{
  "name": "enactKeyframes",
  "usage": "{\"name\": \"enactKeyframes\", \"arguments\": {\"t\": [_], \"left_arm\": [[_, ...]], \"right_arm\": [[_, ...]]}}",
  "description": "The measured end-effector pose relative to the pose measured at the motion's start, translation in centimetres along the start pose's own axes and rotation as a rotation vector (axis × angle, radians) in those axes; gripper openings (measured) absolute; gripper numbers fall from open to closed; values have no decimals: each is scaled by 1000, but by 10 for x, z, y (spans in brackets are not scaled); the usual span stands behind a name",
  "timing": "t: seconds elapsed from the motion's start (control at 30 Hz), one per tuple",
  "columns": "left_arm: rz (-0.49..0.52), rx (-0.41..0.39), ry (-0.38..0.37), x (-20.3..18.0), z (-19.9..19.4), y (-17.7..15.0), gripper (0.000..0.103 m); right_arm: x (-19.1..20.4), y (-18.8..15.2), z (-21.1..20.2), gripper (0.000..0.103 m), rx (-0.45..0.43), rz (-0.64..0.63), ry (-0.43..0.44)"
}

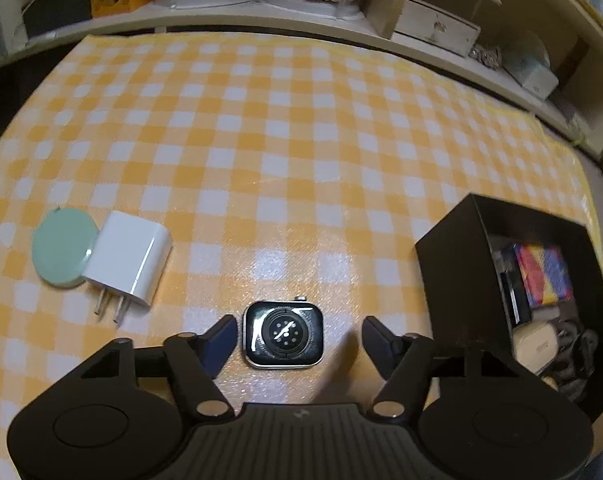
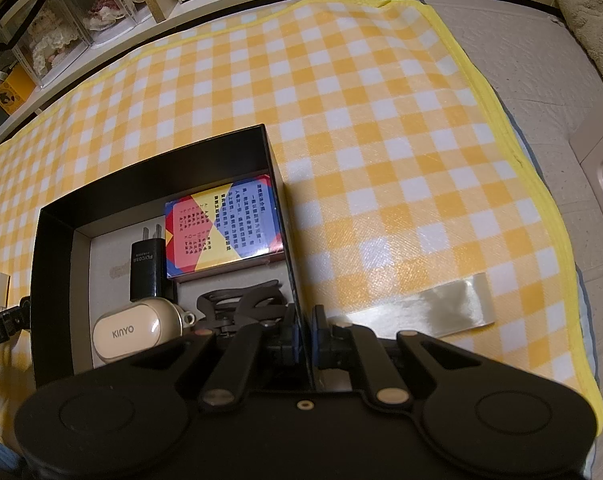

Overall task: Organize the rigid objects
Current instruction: 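Close the left gripper on the smartwatch and lift it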

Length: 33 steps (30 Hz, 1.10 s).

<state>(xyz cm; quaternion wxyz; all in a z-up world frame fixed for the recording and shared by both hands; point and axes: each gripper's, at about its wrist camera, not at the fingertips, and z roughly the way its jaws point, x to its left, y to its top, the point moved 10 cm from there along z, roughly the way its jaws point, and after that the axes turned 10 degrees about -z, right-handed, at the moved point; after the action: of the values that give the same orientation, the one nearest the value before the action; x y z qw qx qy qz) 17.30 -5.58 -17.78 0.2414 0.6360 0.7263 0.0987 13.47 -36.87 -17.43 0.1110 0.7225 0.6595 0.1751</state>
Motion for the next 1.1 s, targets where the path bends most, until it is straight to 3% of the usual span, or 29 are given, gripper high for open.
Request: {"name": "enactKeyframes", "arguments": {"t": [0.13,0.43,0.53,0.63,0.73,0.8,0.87,0.93,1.1], "left_arm": [[28,6,27,2,0,-1,48],[32,-3,-12,-1,-7,3,46],[54,-56,-28,-5,-20,12,11],[66,-96,-72,-12,-34,22,12],[90,-114,-68,-15,-39,23,13],[99,-99,-63,-14,-35,18,22],[107,-78,-54,-15,-30,12,44],[122,-66,-42,-18,-21,7,53],[193,-61,8,-25,-7,-2,56]], "right_arm": [[0,0,0,7,0,0,0],[0,0,0,7,0,-1,0],[0,0,0,7,1,-1,0],[0,0,0,7,0,-1,0],[0,0,0,7,1,-1,-1],[0,0,0,7,1,-1,-1],[0,0,0,7,1,-1,-1],[0,0,0,7,1,-2,-1],[0,0,0,7,1,-1,0]]}}
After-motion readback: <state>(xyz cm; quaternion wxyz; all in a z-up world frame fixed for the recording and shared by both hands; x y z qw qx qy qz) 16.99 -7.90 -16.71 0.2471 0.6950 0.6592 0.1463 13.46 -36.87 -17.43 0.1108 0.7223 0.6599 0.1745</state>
